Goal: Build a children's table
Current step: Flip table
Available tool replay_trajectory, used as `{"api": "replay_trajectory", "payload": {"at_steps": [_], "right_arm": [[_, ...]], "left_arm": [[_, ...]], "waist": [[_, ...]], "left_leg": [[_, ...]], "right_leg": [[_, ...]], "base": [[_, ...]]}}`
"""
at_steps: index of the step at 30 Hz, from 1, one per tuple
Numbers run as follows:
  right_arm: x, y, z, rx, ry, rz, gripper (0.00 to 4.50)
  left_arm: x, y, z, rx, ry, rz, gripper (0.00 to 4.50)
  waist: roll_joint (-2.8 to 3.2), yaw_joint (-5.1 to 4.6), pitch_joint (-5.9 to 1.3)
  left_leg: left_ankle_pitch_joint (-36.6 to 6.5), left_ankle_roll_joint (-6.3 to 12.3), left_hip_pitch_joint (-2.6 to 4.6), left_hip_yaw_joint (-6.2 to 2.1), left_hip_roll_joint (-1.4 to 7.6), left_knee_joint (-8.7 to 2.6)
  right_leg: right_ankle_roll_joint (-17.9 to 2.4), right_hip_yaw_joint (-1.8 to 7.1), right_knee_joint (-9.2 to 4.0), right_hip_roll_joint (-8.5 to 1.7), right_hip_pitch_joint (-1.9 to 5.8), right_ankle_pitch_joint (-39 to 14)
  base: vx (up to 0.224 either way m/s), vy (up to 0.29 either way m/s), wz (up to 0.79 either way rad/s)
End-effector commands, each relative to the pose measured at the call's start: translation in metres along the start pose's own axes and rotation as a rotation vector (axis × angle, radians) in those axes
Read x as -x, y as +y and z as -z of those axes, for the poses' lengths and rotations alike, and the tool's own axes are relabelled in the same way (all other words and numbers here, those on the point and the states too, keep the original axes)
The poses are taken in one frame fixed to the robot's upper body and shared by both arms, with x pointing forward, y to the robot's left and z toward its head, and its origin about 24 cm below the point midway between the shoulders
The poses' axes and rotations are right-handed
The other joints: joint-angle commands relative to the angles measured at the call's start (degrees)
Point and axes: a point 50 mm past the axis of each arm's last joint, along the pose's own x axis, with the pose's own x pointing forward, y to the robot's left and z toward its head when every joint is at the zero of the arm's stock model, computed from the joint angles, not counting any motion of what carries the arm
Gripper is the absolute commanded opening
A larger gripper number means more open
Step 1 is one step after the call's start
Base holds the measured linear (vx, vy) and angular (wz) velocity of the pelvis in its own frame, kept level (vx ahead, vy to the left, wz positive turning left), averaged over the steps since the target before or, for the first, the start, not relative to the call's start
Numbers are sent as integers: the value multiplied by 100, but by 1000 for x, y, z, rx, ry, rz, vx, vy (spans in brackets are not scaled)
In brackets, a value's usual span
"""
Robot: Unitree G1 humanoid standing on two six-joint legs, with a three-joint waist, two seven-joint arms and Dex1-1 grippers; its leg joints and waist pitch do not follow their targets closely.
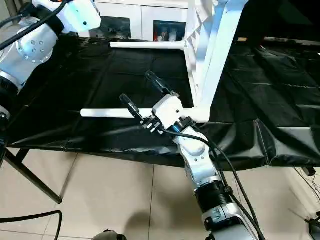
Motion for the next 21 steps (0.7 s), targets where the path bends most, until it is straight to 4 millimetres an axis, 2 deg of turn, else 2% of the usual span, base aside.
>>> {"api": "replay_trajectory", "payload": {"at_steps": [1,5,10,14,15,16,17,18,19,21], "right_arm": [[-1,-1,-3,14,-9,-6,408],[0,0,-3,16,-5,-7,408],[0,0,-3,16,-5,-7,408],[0,0,-2,18,-2,-10,408],[2,0,-1,20,8,-19,408],[2,0,-1,20,9,-19,408],[4,-2,1,23,25,-29,408],[4,-2,1,23,26,-29,408],[5,-4,1,26,31,-30,408],[7,-8,2,32,42,-26,408]], "left_arm": [[-6,8,-5,29,-15,-20,205],[-7,4,-5,158,1,42,195],[-7,3,-5,168,3,49,195],[-7,1,-4,201,11,56,194],[-6,0,3,361,80,35,193],[-6,-1,3,375,85,33,192],[-4,-4,12,610,170,5,192],[-4,-4,13,619,173,3,192],[-4,-4,16,704,203,-16,192],[-4,-2,19,794,234,-46,193]], "waist": [[113,8,-448],[109,37,-435],[115,94,-432],[123,93,-427],[143,95,-427],[129,104,-429],[114,97,-424],[110,103,-418],[62,128,-414],[64,175,-406]], "left_leg": [[-1809,-168,290,-293,413,-561],[-1815,-171,294,-281,412,-565],[-1785,-146,290,-279,419,-559],[-1798,-145,285,-285,423,-567],[-1839,-174,294,-284,422,-571],[-1769,-195,298,-276,416,-566],[-1764,-165,298,-265,410,-561],[-1721,-147,306,-256,411,-560],[-1664,-41,289,-243,397,-534],[-1505,198,256,-237,396,-506]], "right_leg": [[-1367,119,-288,-300,146,307],[-1414,126,-295,-308,136,210],[-1386,134,-296,-319,139,164],[-1362,133,-304,-322,138,74],[-1365,133,-308,-319,130,43],[-1440,128,-292,-319,130,102],[-1462,130,-289,-317,134,110],[-1510,132,-293,-333,139,106],[-1546,140,-304,-350,153,22],[-1520,158,-350,-396,163,-302]], "base": [[0,0,0],[0,0,0],[0,0,0],[0,0,0],[0,0,0],[0,0,0],[0,0,0],[0,0,0],[0,0,0],[0,0,0]]}}
